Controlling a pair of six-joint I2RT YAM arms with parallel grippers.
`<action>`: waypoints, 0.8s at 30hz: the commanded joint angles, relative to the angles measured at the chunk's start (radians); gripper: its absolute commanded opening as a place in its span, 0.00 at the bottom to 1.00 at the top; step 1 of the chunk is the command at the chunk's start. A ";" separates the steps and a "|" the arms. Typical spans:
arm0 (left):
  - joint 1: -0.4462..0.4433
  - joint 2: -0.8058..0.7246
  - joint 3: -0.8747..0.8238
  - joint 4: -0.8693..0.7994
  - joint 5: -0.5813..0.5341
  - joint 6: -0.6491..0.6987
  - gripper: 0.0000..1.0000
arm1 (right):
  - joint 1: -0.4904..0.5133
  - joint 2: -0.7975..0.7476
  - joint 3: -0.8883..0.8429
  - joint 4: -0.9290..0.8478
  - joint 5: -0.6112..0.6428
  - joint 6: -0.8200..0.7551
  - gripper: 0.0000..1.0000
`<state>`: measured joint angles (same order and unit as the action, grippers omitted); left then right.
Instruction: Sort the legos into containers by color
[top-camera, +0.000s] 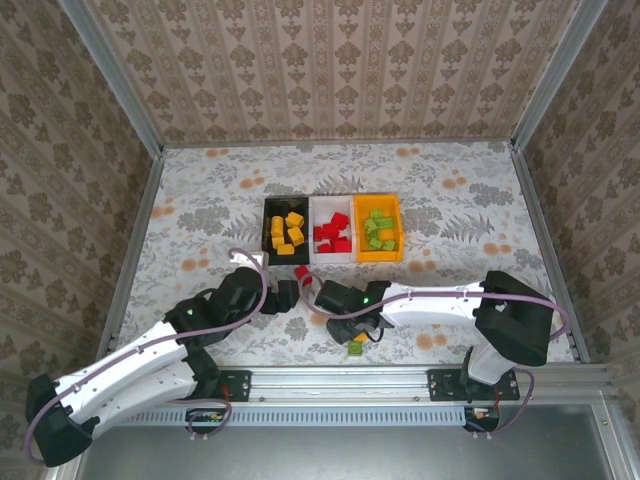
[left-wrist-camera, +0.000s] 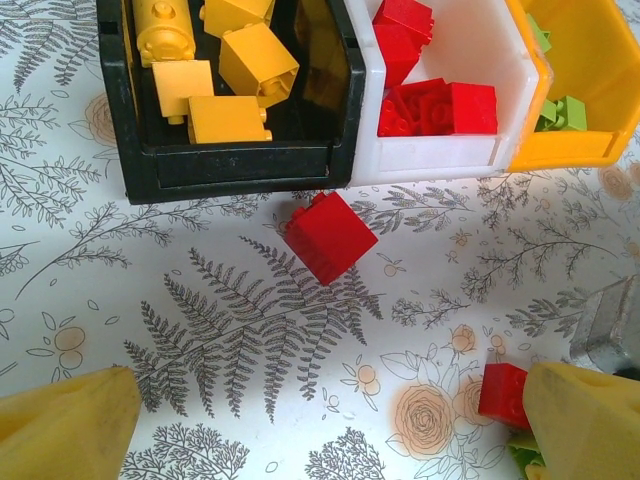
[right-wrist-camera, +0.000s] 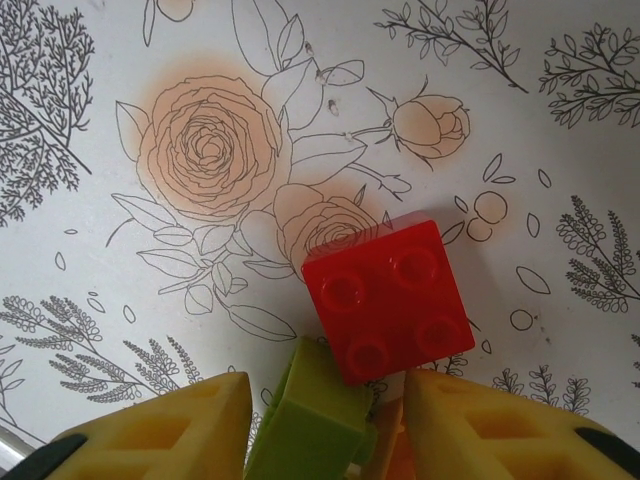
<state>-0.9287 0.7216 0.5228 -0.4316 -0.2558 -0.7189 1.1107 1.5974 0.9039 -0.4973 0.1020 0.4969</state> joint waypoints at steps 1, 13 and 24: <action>0.013 -0.010 -0.015 -0.016 -0.013 -0.022 1.00 | 0.009 0.025 0.020 -0.033 0.022 -0.010 0.41; 0.018 -0.010 -0.011 -0.006 0.001 -0.016 1.00 | -0.021 -0.105 0.016 -0.001 0.092 -0.015 0.24; 0.023 0.096 0.026 0.054 0.070 0.052 1.00 | -0.434 -0.213 0.151 0.039 0.068 -0.058 0.23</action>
<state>-0.9127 0.7803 0.5217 -0.4076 -0.2218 -0.7074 0.7589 1.3510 1.0054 -0.4755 0.1505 0.4614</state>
